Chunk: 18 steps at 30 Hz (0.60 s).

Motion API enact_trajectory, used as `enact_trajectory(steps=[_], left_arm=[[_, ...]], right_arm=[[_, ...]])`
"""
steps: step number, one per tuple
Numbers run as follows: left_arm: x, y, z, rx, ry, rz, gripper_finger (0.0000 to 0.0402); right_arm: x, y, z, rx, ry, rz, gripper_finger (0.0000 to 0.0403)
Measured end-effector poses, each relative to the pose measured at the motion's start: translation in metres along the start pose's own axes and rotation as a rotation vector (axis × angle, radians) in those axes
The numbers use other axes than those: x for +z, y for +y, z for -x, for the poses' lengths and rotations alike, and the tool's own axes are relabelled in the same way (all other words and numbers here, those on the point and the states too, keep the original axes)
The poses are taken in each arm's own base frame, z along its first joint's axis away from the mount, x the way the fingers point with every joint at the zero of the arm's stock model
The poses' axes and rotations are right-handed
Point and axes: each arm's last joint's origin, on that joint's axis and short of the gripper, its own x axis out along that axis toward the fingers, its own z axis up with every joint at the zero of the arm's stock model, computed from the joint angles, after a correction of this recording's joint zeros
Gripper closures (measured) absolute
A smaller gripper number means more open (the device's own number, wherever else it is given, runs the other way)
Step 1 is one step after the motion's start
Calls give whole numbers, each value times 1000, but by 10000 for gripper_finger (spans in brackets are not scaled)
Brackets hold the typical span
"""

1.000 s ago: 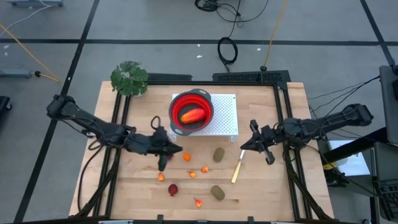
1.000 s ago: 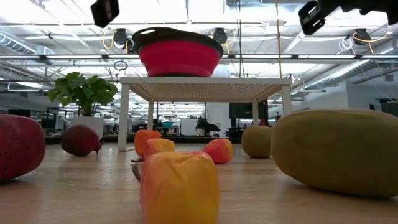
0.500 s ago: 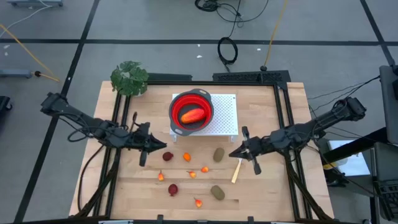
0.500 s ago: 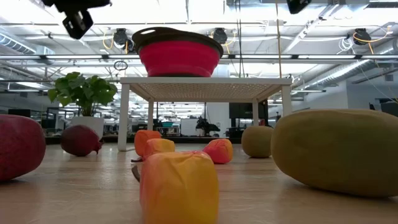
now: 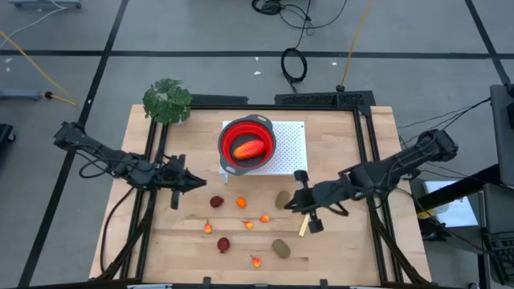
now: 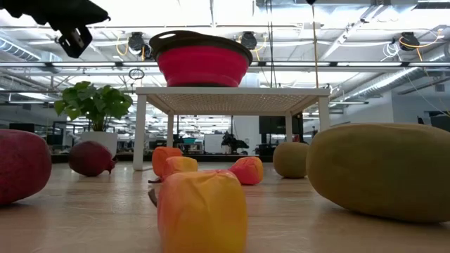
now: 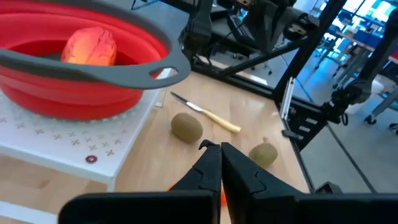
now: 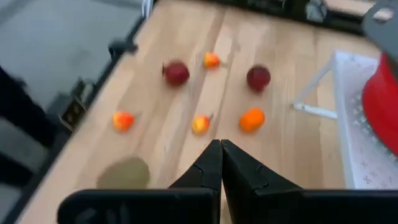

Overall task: Pick & Place Fruit
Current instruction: Put the brown kiwi into the orange strainer bowl on the shelf

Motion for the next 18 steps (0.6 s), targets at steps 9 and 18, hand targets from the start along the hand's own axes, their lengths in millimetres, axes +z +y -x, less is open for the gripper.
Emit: enact_trajectory(steps=[9,18], left_arm=[[-4,6,7,16,35,-33,391],[-5,7,11,8,43,-76,394]], right_arm=[[3,11,-28,23,159,221,403],[-7,10,-41,30,260,349,403]])
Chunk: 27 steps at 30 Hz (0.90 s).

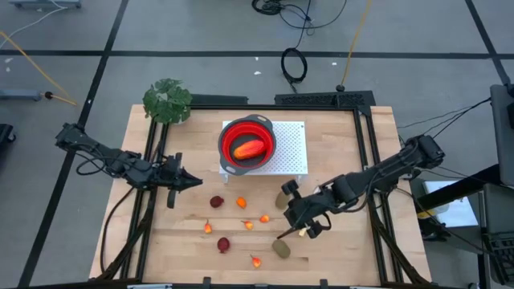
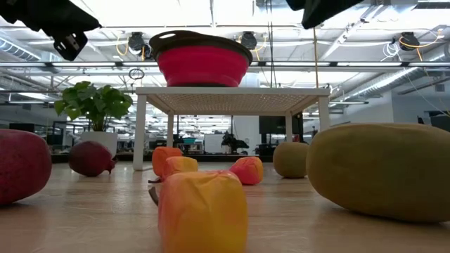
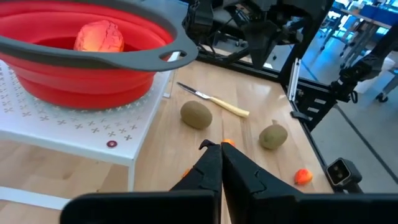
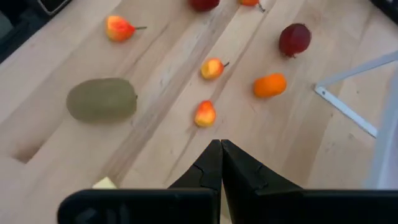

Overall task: Pick & Place Fruit
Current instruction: Put the brown kiwi into the orange strainer bowl on the shelf

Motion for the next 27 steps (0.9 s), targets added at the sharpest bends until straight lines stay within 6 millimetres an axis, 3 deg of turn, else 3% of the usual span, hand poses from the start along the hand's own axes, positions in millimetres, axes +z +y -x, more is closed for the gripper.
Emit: enact_trajectory(steps=[13,19,27], left_arm=[[-2,1,0,6,15,-16,400],[-1,1,0,6,15,-15,383],[-2,1,0,9,22,-16,393]], right_arm=[[-5,-10,-2,-15,28,-16,403],[-6,-11,-2,-9,38,-23,389],[-10,0,-34,26,132,3,341]])
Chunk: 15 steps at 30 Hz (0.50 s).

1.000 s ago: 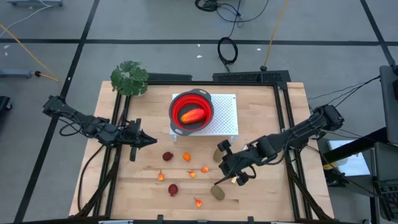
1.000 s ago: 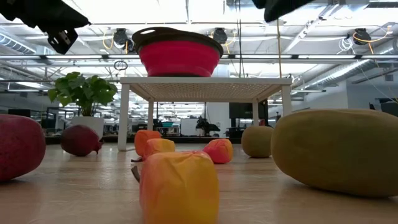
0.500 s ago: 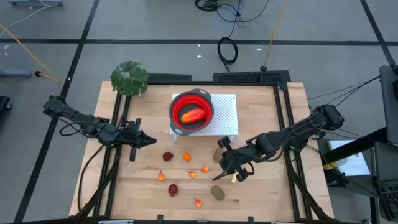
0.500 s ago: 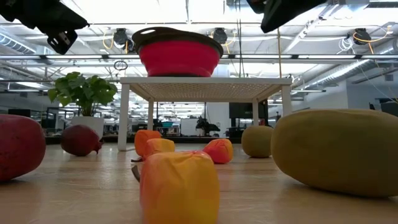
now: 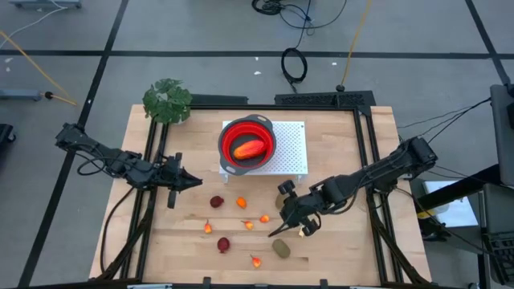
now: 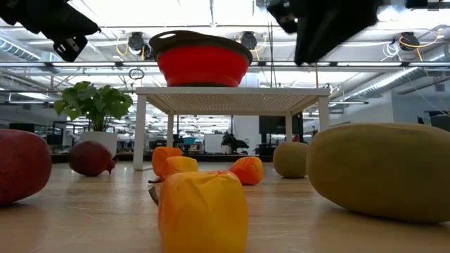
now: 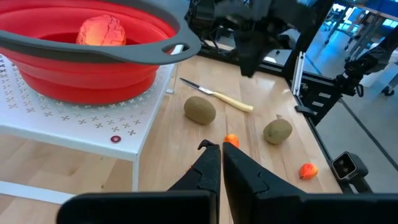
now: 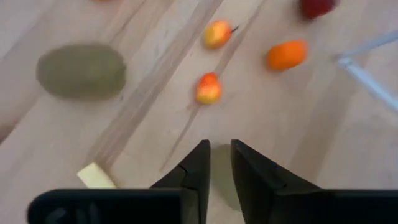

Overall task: Pick & Place Fruit
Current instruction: Put the brown kiwi into the orange strainer bowl on the shelf

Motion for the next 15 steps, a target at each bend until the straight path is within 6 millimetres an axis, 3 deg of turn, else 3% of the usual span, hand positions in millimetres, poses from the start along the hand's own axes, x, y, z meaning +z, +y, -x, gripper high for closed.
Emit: enact_trajectory(steps=[4,15], left_arm=[[0,0,0,-2,4,3,400],[-2,0,0,-23,28,-3,382]], right_arm=[[-3,5,-20,15,69,23,320],[-7,11,-44,-51,173,165,278]])
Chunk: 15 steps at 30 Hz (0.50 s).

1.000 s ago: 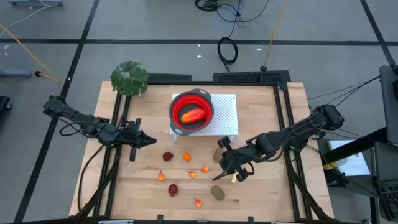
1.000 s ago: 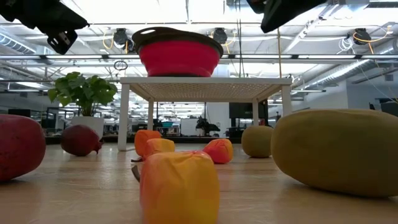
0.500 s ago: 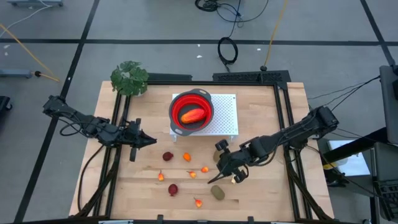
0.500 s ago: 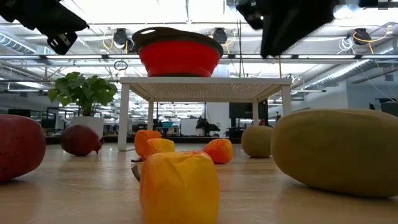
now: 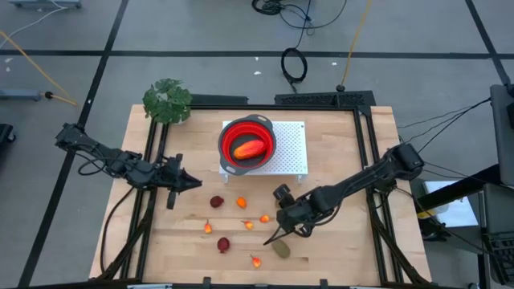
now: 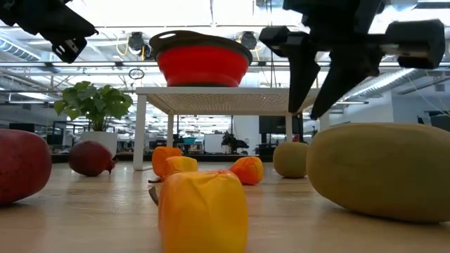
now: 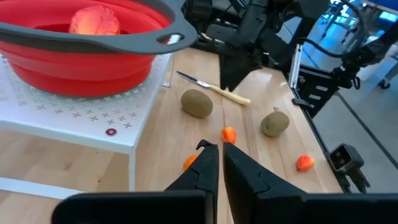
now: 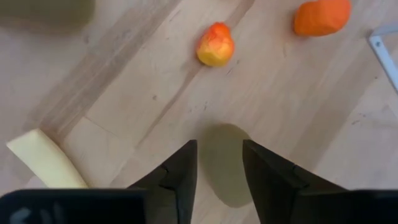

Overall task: Pick & Place Fruit
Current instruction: Put the brown kiwi into the orange strainer bowl on the shelf

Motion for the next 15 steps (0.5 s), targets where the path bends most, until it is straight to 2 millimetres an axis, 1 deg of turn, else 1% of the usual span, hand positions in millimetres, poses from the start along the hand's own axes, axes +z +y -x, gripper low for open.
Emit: enact_trajectory(steps=[5,9,12,15], left_arm=[[-1,-1,0,-33,24,-3,395],[-1,-1,0,-34,24,-7,400],[-1,-1,0,-38,26,-7,396],[-2,-1,0,-51,32,-8,385]], right_arm=[[0,0,-1,-2,3,13,264],[1,-1,-1,-18,1,9,262],[1,-1,-1,-50,14,-12,264],[1,-1,-1,-51,12,-81,265]])
